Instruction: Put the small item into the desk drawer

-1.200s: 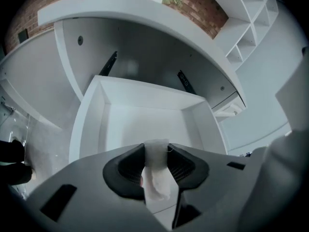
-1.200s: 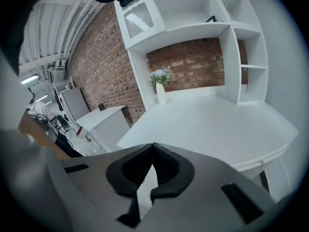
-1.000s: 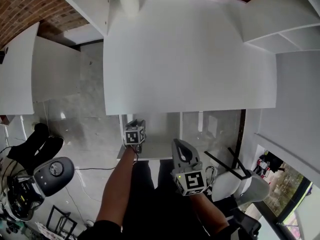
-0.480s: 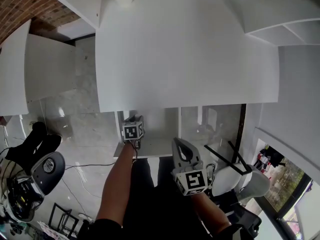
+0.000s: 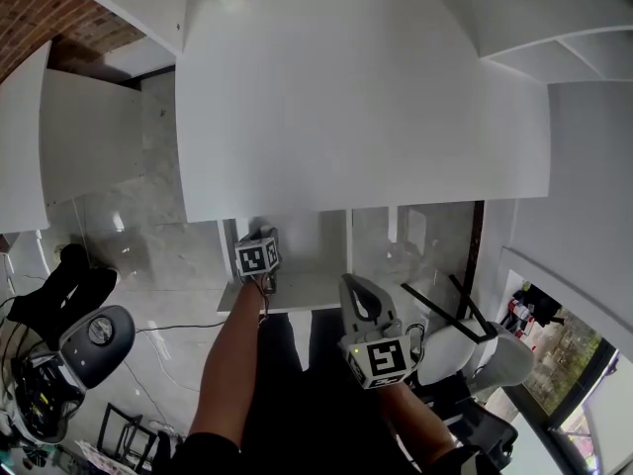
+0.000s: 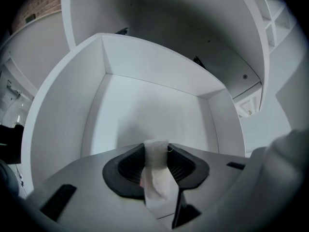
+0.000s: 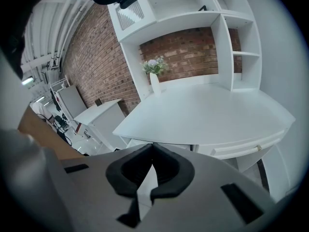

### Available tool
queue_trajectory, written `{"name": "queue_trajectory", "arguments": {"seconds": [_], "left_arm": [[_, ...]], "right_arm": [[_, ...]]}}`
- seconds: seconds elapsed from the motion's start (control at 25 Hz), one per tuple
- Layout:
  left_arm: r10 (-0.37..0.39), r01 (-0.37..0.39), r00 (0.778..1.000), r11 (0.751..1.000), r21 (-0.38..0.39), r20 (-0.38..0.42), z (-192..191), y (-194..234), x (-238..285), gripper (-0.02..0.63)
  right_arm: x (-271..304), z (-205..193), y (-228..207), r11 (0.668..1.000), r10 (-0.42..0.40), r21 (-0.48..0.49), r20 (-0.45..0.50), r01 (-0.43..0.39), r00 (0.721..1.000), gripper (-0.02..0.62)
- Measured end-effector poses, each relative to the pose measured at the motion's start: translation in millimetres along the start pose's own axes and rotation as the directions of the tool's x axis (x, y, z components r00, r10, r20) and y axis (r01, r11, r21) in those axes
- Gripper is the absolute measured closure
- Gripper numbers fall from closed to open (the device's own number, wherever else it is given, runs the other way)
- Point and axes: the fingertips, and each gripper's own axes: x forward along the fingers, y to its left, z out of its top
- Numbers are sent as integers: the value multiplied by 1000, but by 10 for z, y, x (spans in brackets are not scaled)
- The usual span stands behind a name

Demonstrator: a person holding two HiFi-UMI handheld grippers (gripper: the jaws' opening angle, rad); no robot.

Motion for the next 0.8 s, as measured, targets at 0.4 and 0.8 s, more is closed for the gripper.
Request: {"name": "queue_trajectory", "arguments": {"seconds": [0.4, 0.8], "left_arm": [[-22, 21, 1000, 998, -52, -5, -39, -48, 19, 385], [-146, 147, 989, 988, -41, 36, 189, -300, -690, 425]], "right_arm": [[-52, -85, -65, 1000, -1, 18, -24, 1, 1000, 581], [-83, 152, 107, 1000, 21, -5, 34, -21, 999, 581]]}}
